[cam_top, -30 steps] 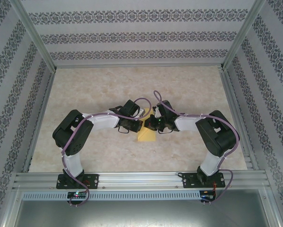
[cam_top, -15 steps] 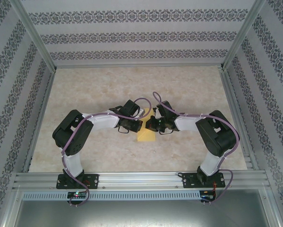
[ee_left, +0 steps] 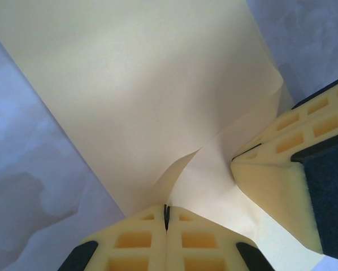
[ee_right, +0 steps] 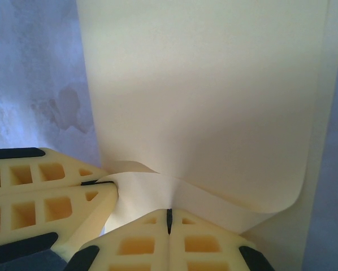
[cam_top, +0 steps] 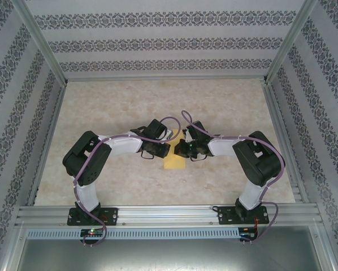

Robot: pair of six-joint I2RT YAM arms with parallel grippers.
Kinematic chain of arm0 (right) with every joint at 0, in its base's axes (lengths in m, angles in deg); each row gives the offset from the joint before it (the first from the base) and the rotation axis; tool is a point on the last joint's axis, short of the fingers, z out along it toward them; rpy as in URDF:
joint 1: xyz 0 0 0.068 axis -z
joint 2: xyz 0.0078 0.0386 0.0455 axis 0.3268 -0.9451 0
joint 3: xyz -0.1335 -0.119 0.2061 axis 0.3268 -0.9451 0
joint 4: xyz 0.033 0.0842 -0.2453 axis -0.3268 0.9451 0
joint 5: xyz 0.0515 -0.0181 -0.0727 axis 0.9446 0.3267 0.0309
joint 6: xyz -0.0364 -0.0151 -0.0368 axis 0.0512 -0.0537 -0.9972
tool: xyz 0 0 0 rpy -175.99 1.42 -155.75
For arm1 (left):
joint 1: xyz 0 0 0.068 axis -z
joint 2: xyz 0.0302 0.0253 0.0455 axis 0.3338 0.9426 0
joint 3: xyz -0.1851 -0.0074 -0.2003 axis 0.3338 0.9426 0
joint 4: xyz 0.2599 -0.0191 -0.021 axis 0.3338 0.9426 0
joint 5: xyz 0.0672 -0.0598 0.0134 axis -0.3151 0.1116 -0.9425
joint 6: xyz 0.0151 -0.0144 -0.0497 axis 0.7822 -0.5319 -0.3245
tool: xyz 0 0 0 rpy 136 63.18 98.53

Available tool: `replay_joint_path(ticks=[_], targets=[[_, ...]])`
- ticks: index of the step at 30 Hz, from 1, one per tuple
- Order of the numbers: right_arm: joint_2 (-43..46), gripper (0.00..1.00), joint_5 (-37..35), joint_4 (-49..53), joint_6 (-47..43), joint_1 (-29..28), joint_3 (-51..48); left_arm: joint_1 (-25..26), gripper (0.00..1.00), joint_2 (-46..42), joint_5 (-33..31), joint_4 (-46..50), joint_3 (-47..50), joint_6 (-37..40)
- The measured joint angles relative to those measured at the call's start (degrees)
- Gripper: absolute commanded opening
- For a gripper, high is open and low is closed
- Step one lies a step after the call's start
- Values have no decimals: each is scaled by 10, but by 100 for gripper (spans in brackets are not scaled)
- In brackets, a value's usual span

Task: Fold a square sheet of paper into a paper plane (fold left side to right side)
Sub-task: Fold the triangle a second time at the center of the table.

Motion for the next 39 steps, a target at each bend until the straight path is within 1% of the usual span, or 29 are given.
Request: replay_joint_path(ticks=[6,7,10,12,14,16,19,21,25,28,31,34,39], targets=[[0,0,-3,10,-10,0,3,0,10,-7,0,7,0,0],[0,0,-3,10,-10,0,3,0,13,-11,0,8,0,0],[0,0,-3,10,-10,0,3,0,25,-27,-8,21,-4,0],[0,0,-3,10,-10,0,3,0,26,-38,-15,29,-8,-3],[0,0,-3,10,-10,0,3,0,26,-52,-20,37,-10,-3],[0,0,-3,10,-10,0,3,0,22,-70,-21,45,-10,-4],[0,0,-3,10,-11,0,3,0,19,-98,-4,54,-9,-9],[0,0,-3,10,-11,0,3,0,18,-119,24,51,0,-19],[0,0,-3,10,-10,0,3,1,18,-147,106,14,44,-66],[0,0,-3,10,-11,0,3,4,18,-138,160,-25,72,-108],[0,0,-3,10,-11,0,3,12,17,-113,194,-55,78,-138],[0,0,-3,10,-11,0,3,17,16,-87,204,-69,78,-152],[0,0,-3,11,-11,0,3,19,15,-55,201,-70,78,-157]])
